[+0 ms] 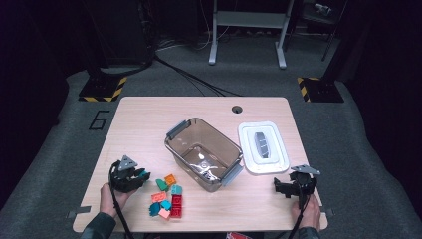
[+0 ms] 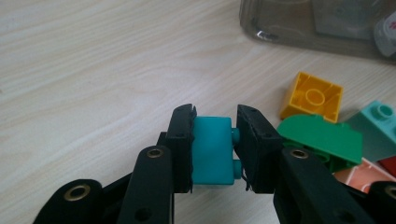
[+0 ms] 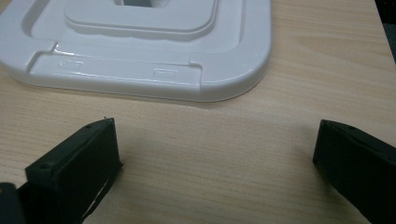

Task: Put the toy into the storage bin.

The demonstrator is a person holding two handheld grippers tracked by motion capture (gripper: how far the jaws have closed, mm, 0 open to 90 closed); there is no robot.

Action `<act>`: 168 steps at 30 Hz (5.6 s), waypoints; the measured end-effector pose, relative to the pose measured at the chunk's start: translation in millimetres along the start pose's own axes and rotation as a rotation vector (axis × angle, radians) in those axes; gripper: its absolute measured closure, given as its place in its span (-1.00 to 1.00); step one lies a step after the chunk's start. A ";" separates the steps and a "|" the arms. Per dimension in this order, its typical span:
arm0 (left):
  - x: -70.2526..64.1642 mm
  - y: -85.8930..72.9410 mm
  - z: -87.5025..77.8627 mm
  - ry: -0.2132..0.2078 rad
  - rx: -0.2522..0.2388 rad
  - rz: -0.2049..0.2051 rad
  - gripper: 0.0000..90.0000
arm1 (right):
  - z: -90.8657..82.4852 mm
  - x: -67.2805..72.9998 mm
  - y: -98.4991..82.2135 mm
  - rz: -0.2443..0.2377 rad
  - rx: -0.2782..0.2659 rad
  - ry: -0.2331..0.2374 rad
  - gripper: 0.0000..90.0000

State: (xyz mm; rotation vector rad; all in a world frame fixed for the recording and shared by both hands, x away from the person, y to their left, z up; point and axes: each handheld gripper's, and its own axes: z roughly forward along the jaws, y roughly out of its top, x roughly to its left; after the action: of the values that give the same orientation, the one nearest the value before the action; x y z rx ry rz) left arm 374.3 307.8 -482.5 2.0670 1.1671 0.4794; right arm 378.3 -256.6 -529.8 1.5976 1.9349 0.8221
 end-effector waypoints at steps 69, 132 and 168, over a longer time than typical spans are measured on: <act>-43.5 161.1 16.9 -0.085 -0.025 0.176 0.50 | 0.0 -0.7 0.3 0.002 0.005 0.007 -1.00; -47.2 22.4 26.0 0.043 0.092 0.090 -0.68 | 0.0 -0.8 0.3 0.002 0.005 0.007 -1.00; -19.4 4.6 19.1 0.024 0.219 0.066 0.25 | 0.3 -0.9 0.3 -0.001 0.004 0.009 -1.00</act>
State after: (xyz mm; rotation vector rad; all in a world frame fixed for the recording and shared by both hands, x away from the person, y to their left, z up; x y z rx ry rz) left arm 378.6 282.1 -491.8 2.2985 1.2143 0.4244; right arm 378.9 -257.3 -529.7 1.5979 1.9443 0.8269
